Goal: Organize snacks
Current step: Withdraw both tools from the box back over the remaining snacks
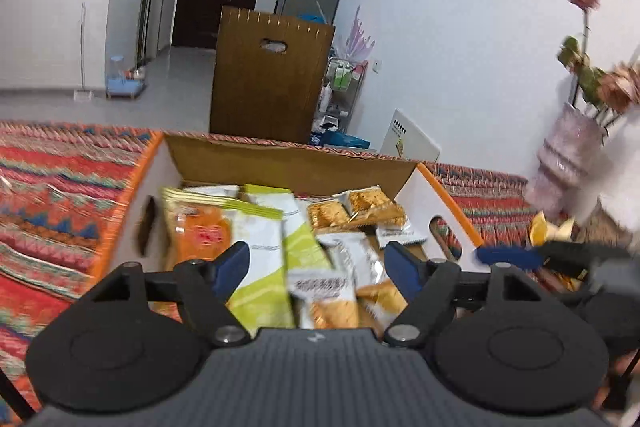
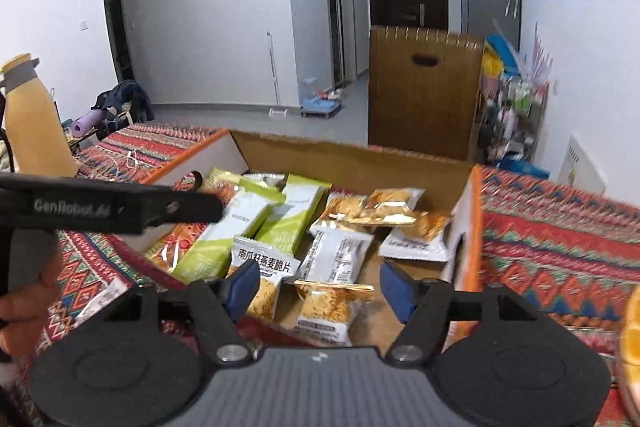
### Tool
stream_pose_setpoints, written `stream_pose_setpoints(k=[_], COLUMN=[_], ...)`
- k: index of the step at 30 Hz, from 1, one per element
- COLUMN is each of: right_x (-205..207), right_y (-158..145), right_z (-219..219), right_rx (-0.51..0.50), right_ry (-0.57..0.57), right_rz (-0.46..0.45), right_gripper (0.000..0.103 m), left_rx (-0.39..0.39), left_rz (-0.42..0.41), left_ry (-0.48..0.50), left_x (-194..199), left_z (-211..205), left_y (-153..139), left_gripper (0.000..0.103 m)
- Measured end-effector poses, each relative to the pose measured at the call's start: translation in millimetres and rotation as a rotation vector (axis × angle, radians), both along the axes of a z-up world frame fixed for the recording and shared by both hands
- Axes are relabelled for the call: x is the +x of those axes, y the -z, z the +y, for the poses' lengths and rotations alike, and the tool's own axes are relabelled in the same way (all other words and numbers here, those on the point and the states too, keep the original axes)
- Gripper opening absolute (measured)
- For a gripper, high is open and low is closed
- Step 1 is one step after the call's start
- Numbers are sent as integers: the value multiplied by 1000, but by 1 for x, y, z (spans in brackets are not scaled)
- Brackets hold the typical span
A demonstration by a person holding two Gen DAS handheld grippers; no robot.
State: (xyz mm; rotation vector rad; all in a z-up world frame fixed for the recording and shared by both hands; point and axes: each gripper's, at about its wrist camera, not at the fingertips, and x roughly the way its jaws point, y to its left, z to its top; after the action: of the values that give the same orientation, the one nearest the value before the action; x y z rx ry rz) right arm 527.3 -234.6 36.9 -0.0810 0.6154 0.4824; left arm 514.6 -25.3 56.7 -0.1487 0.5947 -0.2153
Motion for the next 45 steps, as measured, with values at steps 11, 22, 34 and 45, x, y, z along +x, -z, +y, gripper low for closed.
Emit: stream_pose_setpoints(k=[11,22,34,45], right_x=[-143,-308,-395,-379], right_y=[-57,-26,27,29], right_z=[-45,-67,-57,-53], right_rx=[-56,-38,45,25], right_ry=[47,53,73,100], right_rz=[-127,-102,14,24], right_gripper=[78,88,90,90], left_rx=[53,3,14,0], left_rz=[-150,-163,-25,3], left_ry=[23,-20,-57,-72], left_x=[-163,-317,-391,-368], left_z=[25,36,44,53], left_y=[-53,-31,24,30], left_gripper=[91,99,99,99])
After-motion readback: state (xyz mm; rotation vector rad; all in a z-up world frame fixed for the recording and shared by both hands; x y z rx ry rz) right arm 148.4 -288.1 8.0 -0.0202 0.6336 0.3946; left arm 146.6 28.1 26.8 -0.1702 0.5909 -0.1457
